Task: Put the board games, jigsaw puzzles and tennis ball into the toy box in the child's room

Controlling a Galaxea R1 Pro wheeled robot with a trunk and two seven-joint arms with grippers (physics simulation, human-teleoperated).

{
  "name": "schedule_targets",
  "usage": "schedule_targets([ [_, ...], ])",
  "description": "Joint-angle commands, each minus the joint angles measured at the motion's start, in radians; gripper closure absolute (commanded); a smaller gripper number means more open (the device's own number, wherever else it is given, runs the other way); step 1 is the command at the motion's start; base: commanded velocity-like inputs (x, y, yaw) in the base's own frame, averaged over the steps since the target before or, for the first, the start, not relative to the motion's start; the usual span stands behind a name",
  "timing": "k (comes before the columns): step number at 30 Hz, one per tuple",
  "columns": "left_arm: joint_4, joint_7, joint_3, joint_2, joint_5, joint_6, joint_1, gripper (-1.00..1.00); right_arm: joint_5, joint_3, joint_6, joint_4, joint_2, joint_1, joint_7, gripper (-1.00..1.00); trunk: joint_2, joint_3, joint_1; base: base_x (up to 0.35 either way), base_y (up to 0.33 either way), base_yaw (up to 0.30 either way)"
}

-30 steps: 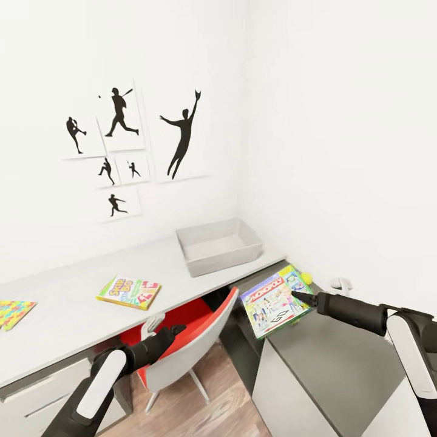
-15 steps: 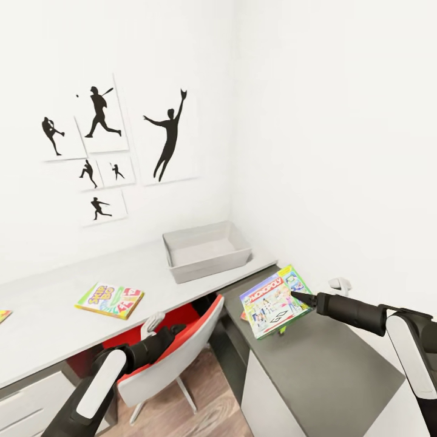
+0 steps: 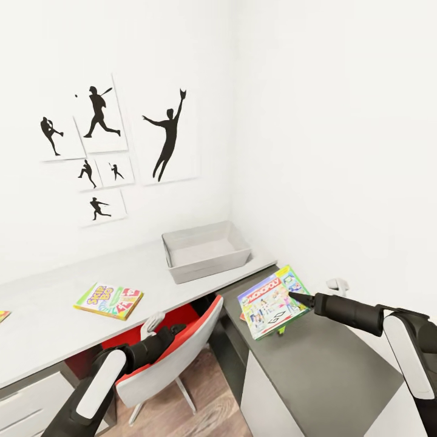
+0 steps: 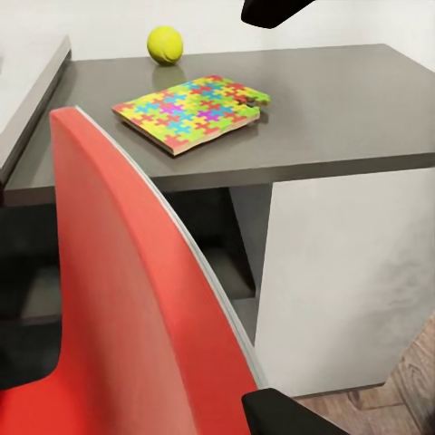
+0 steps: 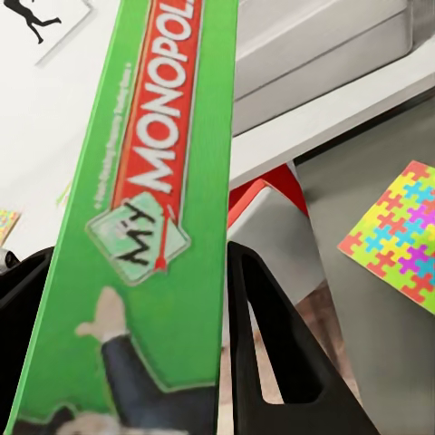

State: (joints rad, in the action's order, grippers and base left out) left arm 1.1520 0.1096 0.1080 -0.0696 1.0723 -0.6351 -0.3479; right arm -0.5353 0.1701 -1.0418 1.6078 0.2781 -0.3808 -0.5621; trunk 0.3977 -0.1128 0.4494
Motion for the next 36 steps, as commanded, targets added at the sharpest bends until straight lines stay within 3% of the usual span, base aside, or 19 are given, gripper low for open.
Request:
schedule_targets([
  [1,0.002,0.010,0.002,-0.001,0.011,-0.001,-0.001,-1.00,0.006,0.002,-0.004,0.001,0.000,-0.001,-0.009,1.00,0.002,-0.002,0.001,0.001,-0.001,-0.001],
  [19,0.002,0.012,0.002,-0.001,0.010,-0.001,0.000,-1.00,0.005,0.013,-0.004,0.001,0.007,-0.007,-0.013,1.00,0.002,-0.002,0.001,0.000,0.000,0.002],
  [36,0.000,0.012,0.003,-0.001,0.014,-0.002,0.000,-1.00,0.005,0.014,-0.005,0.001,0.008,-0.016,-0.012,1.00,0.002,0.001,0.001,0.000,0.000,0.238],
])
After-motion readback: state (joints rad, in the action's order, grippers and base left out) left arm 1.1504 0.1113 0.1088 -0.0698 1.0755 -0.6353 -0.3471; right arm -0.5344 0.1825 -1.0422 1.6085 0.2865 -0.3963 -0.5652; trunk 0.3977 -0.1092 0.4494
